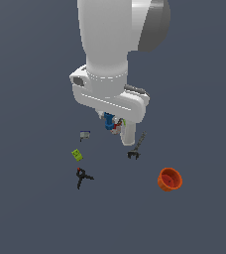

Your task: Pick up a designated object from a clutter of objects.

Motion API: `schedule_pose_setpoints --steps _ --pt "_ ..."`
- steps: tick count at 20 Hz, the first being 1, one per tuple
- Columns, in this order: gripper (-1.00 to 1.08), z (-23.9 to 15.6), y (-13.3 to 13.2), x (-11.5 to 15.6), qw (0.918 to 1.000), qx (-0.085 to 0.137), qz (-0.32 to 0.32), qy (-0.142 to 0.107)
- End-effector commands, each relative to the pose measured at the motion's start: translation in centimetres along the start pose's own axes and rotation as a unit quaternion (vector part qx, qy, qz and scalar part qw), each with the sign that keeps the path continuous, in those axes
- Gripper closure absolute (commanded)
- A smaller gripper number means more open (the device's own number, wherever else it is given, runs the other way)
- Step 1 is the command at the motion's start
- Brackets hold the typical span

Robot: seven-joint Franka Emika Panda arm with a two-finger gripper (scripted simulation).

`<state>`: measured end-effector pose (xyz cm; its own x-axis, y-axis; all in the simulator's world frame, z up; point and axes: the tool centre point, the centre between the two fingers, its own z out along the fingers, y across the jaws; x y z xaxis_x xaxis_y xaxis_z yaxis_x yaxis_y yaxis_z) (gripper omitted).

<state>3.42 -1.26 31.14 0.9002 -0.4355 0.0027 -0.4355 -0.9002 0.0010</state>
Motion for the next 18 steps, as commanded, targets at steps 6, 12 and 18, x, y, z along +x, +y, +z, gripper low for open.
schedule_pose_setpoints --steps 6,12,18 --pt "1.08 -4.5 -1.9 2.3 1.0 0.0 0.0 -0.001" --pt "1.08 -7.6 -3.2 4.0 1.0 0.0 0.0 -0.001" --pt "1.08 -10.2 -4.4 5.4 1.0 0.0 -0.001 -0.001"
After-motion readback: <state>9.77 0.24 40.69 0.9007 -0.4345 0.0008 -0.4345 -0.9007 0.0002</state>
